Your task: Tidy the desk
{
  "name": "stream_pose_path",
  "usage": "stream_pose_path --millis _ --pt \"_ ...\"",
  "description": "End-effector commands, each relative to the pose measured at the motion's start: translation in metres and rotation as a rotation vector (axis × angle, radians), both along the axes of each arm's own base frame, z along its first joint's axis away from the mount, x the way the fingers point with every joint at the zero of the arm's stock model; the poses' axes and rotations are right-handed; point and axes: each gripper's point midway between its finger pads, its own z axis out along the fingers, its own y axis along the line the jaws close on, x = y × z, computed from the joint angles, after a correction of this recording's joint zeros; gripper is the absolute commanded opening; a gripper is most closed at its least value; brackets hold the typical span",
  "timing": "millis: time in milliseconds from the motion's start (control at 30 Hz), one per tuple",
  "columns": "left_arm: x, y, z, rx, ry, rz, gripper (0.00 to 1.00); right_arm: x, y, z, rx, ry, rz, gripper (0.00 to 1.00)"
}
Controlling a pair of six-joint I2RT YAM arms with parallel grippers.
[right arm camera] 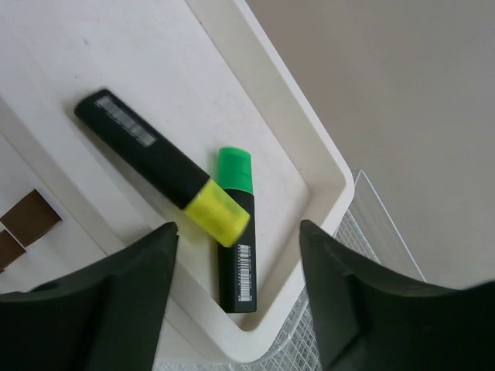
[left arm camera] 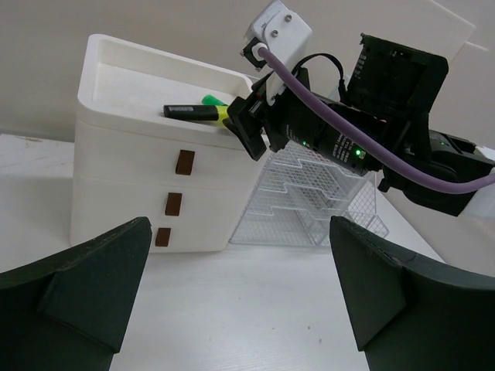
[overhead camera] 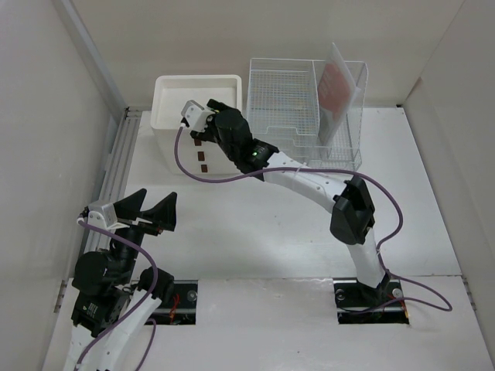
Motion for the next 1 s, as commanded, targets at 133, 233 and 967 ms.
stream_pose_path --millis 133,233,967 --pt "0.000 0.000 0.008 -0.019 -0.025 0.001 1.00 0.002 -0.001 0.040 0.100 -0.066 -0.003 0.73" --pt "0.000 0.000 0.008 -0.019 -0.025 0.001 1.00 0.001 -0.003 0.046 0.108 -0.073 -0.003 0.73" --pt "0.000 0.000 0.008 -0.019 -0.025 0.001 1.00 -0.106 -0.113 0.133 0.315 0.003 0.008 1.00"
